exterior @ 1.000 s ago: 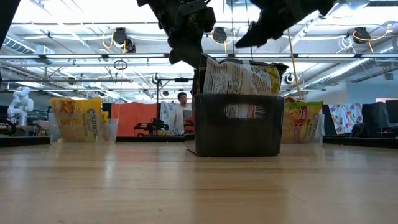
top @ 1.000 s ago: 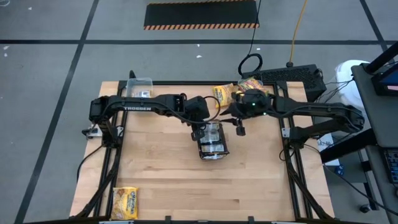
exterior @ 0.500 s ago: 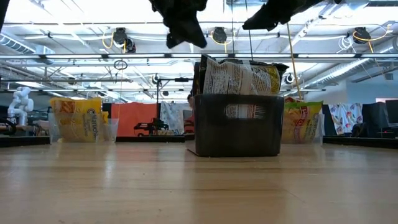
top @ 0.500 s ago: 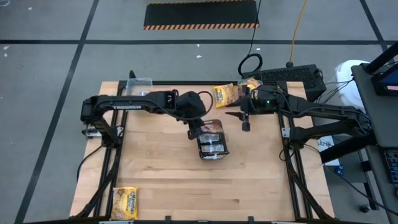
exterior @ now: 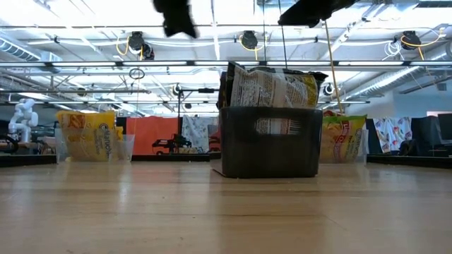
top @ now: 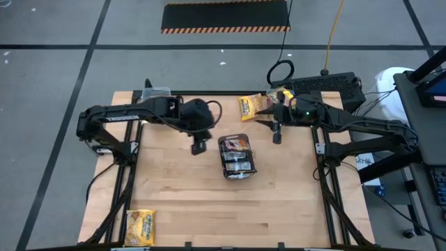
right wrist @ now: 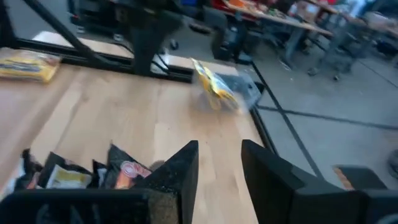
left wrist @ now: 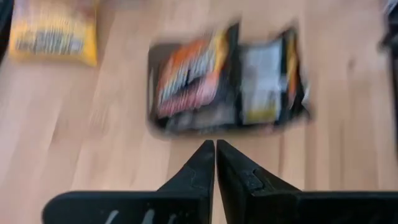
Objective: Sort Maruchan noodles
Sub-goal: Put the bottom yellow noodle pack into the left transparent bin
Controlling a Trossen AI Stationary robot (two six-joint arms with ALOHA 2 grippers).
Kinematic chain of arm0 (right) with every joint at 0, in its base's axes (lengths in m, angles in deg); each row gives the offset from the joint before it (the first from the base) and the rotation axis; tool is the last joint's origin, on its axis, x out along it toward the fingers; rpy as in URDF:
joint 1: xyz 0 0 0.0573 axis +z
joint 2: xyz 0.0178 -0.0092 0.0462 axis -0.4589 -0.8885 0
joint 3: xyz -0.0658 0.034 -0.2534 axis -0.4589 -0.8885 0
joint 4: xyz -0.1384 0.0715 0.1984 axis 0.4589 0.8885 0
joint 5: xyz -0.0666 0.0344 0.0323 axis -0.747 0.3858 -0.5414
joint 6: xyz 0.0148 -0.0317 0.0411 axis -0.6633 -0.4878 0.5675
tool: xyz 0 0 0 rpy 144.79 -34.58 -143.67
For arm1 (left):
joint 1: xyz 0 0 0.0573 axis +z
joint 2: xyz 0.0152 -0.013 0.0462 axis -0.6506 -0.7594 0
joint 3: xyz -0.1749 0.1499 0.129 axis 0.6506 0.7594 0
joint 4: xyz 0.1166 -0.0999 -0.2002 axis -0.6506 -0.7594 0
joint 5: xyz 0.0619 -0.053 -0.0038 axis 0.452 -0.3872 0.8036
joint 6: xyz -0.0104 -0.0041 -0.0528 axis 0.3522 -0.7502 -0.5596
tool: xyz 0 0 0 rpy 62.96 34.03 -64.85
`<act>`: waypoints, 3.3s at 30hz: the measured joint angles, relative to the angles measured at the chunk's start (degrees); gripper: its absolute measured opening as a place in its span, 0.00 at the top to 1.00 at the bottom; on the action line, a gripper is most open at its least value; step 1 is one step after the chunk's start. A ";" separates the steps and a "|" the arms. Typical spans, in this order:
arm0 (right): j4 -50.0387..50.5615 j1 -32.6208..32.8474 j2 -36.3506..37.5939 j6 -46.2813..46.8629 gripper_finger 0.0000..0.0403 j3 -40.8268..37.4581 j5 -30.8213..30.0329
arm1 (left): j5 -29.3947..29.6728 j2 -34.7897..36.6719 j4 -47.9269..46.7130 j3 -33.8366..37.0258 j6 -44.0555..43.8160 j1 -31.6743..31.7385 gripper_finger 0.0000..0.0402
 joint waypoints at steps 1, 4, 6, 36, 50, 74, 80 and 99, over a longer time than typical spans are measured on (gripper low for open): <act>-0.22 0.02 0.16 0.38 0.71 -0.02 -0.80 | 0.64 0.88 -3.36 0.02 -0.16 0.02 0.95; 0.23 -0.11 1.64 0.82 0.71 0.02 -1.99 | 2.43 3.31 -9.14 -0.09 -1.58 0.02 0.95; -0.75 -0.11 2.45 0.83 0.71 0.04 -2.05 | 3.76 5.19 -14.87 0.10 -3.40 0.02 0.95; -0.04 0.00 5.97 6.48 0.71 0.02 -1.41 | 10.57 38.01 -24.17 16.06 -36.65 -18.02 0.95; -0.41 0.00 5.97 9.91 0.71 0.02 -1.26 | -7.28 39.40 -14.69 32.55 -55.89 -32.33 0.95; -0.49 0.00 5.97 9.90 0.71 0.02 -1.22 | -6.92 38.17 3.79 36.33 -72.83 -47.82 0.99; -0.49 0.00 5.97 9.89 0.71 0.02 -1.22 | -5.40 36.33 2.40 36.30 -75.43 -47.80 0.94; -0.68 0.00 5.97 9.95 0.71 0.00 -1.20 | -11.67 16.81 2.38 36.30 -71.84 -50.36 0.79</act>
